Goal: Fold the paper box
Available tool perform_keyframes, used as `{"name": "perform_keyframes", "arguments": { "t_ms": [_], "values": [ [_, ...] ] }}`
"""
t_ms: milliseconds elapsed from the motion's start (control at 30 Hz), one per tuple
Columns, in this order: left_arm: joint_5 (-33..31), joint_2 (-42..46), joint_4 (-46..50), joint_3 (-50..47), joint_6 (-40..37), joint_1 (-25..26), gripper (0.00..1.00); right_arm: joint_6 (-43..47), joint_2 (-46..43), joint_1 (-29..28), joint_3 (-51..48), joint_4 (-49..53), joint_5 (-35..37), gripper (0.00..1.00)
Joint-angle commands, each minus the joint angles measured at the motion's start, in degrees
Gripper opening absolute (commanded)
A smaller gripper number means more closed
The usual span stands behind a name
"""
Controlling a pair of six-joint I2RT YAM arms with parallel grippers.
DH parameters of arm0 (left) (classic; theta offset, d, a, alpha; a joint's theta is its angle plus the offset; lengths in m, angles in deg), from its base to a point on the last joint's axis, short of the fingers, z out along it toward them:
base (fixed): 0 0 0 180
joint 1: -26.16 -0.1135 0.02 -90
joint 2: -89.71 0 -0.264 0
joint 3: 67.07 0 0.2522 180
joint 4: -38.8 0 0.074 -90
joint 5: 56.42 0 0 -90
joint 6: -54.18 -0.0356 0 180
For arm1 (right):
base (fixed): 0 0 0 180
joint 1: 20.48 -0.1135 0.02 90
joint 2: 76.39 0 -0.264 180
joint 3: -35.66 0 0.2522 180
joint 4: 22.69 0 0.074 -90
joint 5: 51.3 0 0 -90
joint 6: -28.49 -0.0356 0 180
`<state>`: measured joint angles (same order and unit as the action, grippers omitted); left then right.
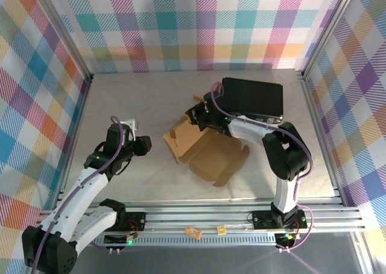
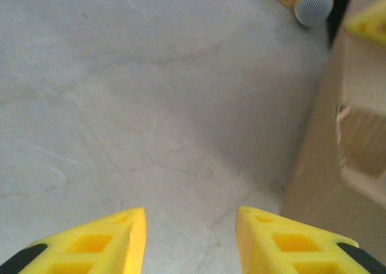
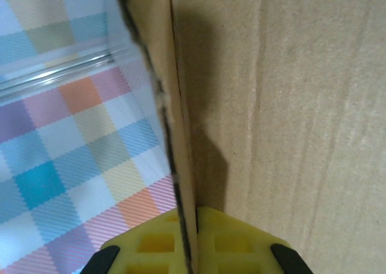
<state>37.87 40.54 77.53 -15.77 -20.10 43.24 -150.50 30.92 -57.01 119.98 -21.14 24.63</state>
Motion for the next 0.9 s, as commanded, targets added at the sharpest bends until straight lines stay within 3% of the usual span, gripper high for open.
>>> {"name": "perform_keyframes", "arguments": {
  "t_ms": [0, 167, 467, 700, 867],
  "values": [
    [9.8, 3.4, -4.0, -3.1, 0.3, -0.6, 0.43, 1.2, -1.2, 0.0, 1.2, -5.7, -2.9, 0.0],
    [11.6, 1.6, -3.5, -2.9, 0.4, -0.6, 0.49, 0.9, -1.9, 0.1, 1.6, -3.6, -2.5, 0.0],
    [15.8, -4.9, -12.8, -2.4, 0.1, 1.1, 0.51, 0.7, -1.4, 0.1, 2.4, -3.2, -3.3, 0.0],
    [13.2, -8.4, -16.7, -1.8, -1.7, 7.2, 0.52, 0.3, -1.3, 0.1, 1.7, -4.2, -3.8, 0.0],
    [12.1, -8.0, -17.7, -1.9, -2.6, 8.0, 0.57, -0.1, -1.2, 0.2, 2.0, -4.2, -4.0, 0.0]
  ]
}}
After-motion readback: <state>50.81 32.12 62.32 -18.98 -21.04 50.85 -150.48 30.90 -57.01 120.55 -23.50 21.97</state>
